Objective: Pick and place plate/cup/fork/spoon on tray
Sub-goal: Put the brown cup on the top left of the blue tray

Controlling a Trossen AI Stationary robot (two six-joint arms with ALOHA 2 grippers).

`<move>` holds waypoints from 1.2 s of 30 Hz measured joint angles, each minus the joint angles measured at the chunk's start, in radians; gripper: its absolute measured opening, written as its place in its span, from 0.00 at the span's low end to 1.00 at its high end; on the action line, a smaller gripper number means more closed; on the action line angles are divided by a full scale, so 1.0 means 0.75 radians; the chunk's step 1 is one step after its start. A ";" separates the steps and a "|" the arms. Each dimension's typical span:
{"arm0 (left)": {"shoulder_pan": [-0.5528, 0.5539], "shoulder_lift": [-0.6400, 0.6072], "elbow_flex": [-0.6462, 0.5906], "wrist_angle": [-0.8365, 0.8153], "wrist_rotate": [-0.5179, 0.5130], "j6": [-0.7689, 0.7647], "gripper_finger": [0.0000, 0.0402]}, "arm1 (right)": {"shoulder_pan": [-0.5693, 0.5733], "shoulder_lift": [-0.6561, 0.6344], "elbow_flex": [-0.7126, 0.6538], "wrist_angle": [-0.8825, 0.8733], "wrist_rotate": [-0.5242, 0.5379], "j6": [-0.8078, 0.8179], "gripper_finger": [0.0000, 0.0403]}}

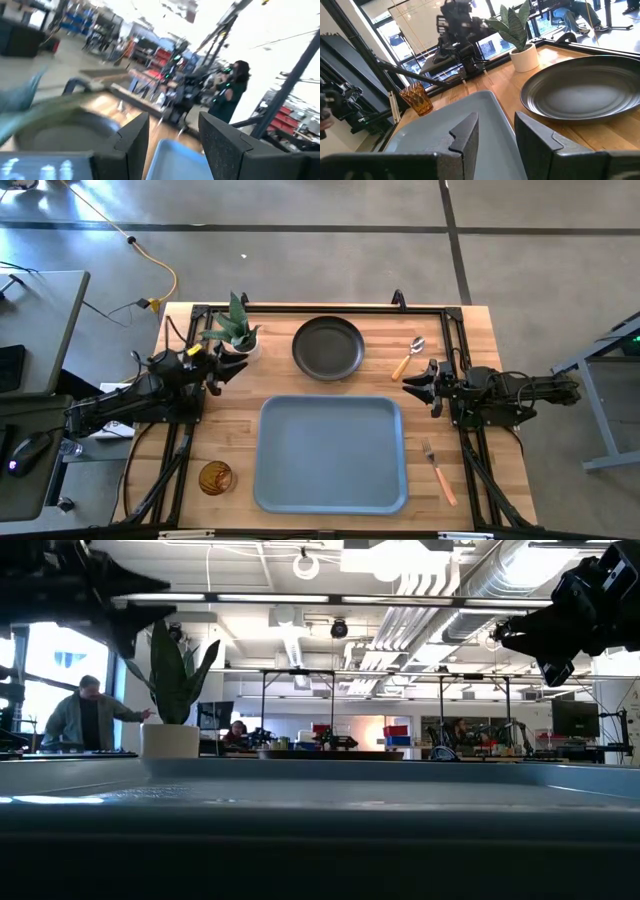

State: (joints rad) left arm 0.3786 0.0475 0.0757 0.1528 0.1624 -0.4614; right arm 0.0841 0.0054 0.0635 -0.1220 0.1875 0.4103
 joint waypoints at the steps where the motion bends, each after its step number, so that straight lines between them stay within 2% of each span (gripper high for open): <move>1: 0.000 0.000 0.028 0.000 0.010 0.023 0.39 | 0.000 0.000 0.000 0.000 0.000 0.000 0.29; 7: 0.000 0.023 0.257 -0.126 0.060 0.201 0.39 | 0.000 0.000 0.000 0.000 0.000 0.000 0.29; 18: 0.000 0.303 0.908 -1.038 0.064 0.464 0.39 | 0.000 0.000 0.000 0.000 0.000 0.000 0.29; 21: 0.000 0.396 1.052 -1.198 0.083 0.478 0.39 | 0.000 0.000 0.000 0.000 0.000 0.000 0.29; 28: 0.000 0.643 1.388 -1.478 0.314 0.408 0.39 | 0.000 0.000 0.000 0.000 0.000 0.000 0.29; 36: -0.001 0.879 1.675 -1.772 0.374 0.410 0.39 | 0.000 0.000 0.000 0.000 0.001 0.000 0.29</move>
State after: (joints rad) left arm 0.3782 0.7065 1.3317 -1.1762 0.4431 -0.1538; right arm 0.0841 0.0055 0.0634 -0.1223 0.1879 0.4103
